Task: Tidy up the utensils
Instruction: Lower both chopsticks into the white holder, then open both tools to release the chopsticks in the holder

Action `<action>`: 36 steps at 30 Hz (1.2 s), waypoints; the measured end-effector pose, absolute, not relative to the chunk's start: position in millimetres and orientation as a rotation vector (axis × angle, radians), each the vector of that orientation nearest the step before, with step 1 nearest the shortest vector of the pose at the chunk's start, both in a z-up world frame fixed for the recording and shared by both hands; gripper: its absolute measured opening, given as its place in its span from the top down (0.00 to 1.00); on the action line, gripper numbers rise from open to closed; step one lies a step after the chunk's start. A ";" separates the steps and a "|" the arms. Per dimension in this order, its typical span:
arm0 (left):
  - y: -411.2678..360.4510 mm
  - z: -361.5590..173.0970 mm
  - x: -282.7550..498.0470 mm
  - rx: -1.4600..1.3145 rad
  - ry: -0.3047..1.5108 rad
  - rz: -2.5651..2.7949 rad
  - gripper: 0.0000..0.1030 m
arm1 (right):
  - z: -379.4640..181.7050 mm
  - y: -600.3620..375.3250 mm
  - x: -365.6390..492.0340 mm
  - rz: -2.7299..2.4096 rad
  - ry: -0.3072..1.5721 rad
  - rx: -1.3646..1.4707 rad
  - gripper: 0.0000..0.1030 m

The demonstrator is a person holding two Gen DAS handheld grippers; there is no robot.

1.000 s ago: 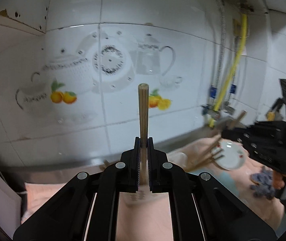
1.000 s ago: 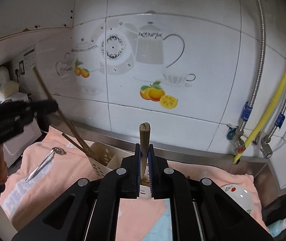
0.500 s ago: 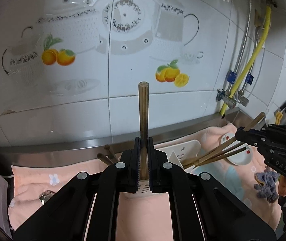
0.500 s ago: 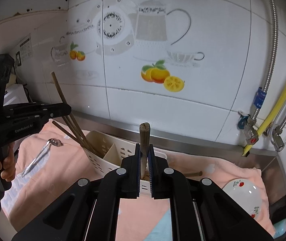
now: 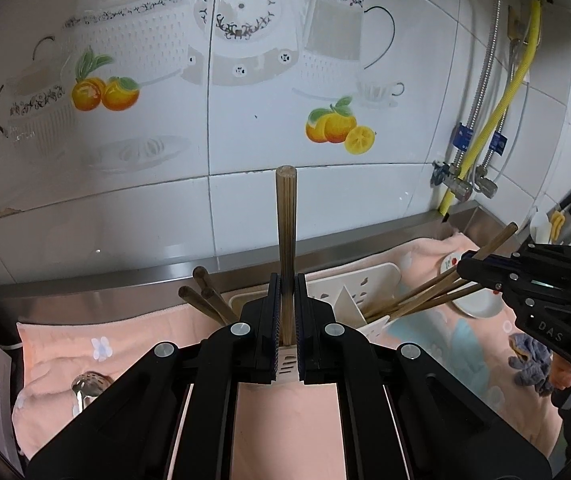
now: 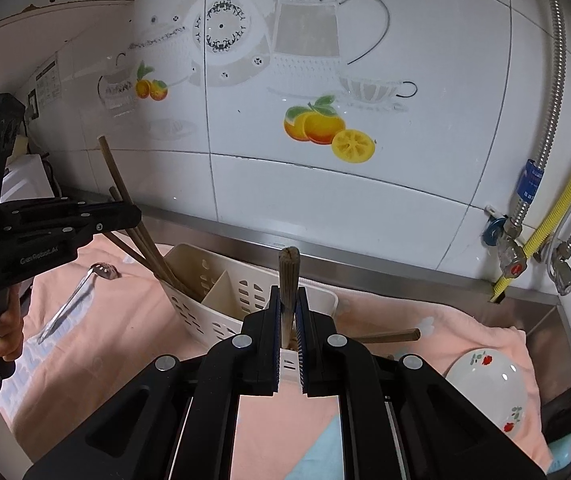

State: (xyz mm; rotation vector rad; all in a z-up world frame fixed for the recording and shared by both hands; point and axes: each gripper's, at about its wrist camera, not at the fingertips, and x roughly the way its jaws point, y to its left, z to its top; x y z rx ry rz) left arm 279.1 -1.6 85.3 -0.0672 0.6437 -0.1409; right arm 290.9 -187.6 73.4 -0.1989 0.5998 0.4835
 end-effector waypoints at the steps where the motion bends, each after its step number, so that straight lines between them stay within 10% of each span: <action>1: -1.7 84.9 279.3 -0.067 0.645 -0.141 0.95 | 73.1 -187.8 291.0 0.483 0.600 -0.198 0.93; 15: -0.6 82.1 279.6 -0.071 0.650 -0.135 0.91 | 72.7 -186.1 291.1 0.480 0.595 -0.208 0.82; 36: 1.6 87.1 270.9 -0.070 0.632 -0.119 0.39 | 76.5 -189.5 283.2 0.454 0.557 -0.216 0.34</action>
